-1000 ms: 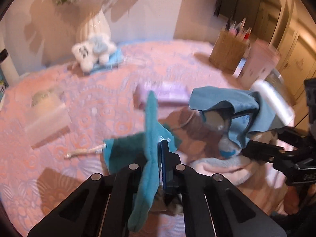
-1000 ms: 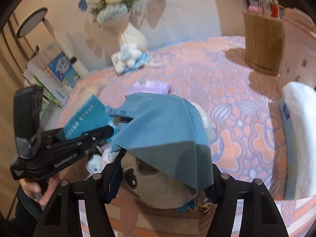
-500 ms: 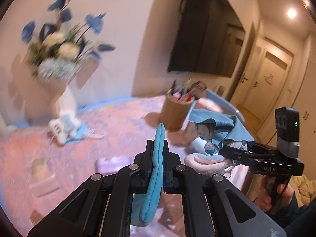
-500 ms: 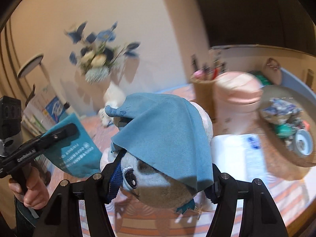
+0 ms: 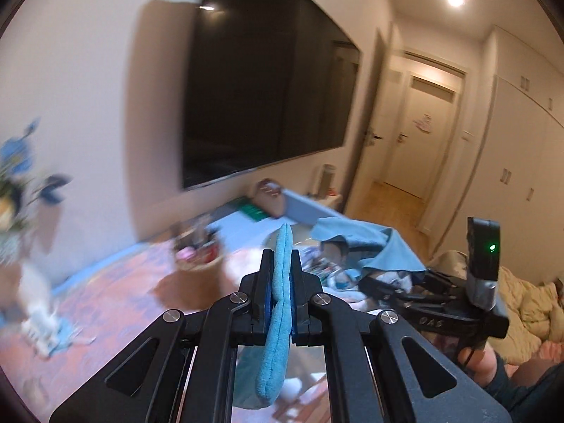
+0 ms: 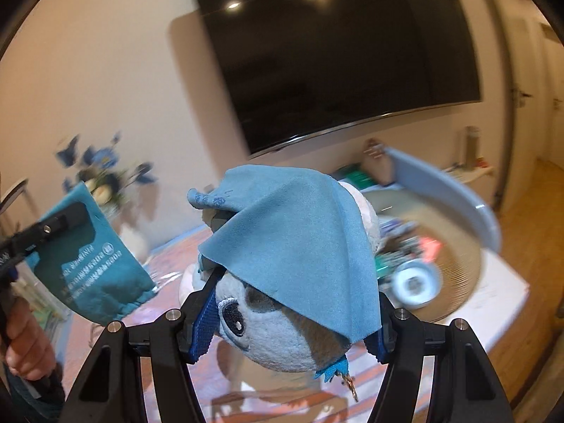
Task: Organize books
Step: 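Carry the teal pouch and grey plush to the glass bowl and release both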
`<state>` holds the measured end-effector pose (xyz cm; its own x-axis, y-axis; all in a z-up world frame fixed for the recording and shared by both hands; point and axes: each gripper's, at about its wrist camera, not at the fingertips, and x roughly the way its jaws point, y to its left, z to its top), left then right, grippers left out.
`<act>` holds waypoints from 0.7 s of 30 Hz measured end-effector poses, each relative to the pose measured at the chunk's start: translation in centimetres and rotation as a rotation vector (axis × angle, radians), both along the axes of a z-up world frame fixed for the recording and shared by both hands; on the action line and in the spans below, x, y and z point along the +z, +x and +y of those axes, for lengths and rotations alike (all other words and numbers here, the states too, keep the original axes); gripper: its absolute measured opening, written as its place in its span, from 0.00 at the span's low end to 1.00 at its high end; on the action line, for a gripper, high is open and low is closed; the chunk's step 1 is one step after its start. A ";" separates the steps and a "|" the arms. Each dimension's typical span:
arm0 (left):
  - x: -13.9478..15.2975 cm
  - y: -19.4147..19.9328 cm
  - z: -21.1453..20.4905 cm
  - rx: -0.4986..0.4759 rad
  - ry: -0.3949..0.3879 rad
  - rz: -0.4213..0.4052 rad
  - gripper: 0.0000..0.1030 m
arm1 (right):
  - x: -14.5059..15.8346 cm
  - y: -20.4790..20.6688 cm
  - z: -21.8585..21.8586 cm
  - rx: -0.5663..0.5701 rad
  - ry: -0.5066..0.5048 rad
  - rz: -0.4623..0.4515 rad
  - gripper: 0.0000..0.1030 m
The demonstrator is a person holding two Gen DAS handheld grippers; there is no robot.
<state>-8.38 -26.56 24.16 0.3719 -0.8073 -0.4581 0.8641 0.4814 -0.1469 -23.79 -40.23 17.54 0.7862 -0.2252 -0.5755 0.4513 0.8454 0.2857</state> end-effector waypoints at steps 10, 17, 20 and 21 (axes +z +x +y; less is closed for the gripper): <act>-0.3 1.8 -14.4 -0.122 0.029 0.040 0.04 | -1.3 0.4 -9.0 -0.167 -0.004 0.060 0.65; -4.1 4.0 -21.1 -0.137 0.091 0.105 0.05 | -5.1 3.2 -12.9 -0.219 0.009 0.167 0.66; -6.0 3.9 -22.5 -0.115 0.177 0.095 0.30 | -6.8 4.2 -14.4 -0.210 0.055 0.230 0.68; -6.5 3.7 -22.5 -0.119 0.201 0.098 0.45 | -7.0 4.2 -14.6 -0.206 0.062 0.241 0.68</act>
